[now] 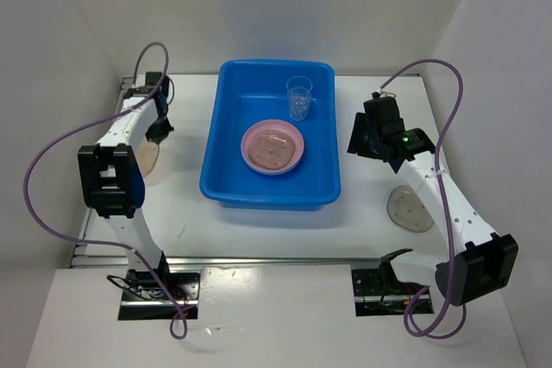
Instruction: Place the mixed dishes into the plastic bin
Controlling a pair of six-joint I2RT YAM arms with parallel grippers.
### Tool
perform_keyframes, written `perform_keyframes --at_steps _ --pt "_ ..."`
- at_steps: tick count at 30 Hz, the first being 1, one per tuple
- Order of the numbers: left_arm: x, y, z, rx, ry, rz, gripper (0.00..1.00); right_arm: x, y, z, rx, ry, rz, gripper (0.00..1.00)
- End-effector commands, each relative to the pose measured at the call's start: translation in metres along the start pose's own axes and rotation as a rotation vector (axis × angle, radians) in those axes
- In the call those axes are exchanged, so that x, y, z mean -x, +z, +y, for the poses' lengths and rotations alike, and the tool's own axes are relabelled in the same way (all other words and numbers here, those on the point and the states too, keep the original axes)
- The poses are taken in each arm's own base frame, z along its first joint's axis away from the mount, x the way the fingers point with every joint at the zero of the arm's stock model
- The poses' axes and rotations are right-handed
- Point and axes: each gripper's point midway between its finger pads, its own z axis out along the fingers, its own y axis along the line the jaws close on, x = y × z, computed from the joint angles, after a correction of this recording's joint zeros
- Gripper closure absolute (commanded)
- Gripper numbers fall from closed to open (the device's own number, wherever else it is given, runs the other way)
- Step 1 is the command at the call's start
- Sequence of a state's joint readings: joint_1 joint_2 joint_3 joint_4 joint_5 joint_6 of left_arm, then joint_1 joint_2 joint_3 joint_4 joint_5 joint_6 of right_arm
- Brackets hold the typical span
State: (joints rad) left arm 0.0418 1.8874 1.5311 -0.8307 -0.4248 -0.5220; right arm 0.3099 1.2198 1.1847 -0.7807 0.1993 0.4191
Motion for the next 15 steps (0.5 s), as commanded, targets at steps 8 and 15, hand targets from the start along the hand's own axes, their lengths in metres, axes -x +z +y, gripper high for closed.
perform_keyframes --at_steps 8,15 --pt "0.081 -0.181 -0.075 -0.255 0.129 -0.396 1.0 0.014 -0.005 0.001 -0.013 -0.01 -0.046 0.48" --pt "0.012 -0.28 -0.197 -0.666 0.385 -0.406 1.0 0.03 -0.015 -0.001 -0.043 0.005 -0.082 0.48"
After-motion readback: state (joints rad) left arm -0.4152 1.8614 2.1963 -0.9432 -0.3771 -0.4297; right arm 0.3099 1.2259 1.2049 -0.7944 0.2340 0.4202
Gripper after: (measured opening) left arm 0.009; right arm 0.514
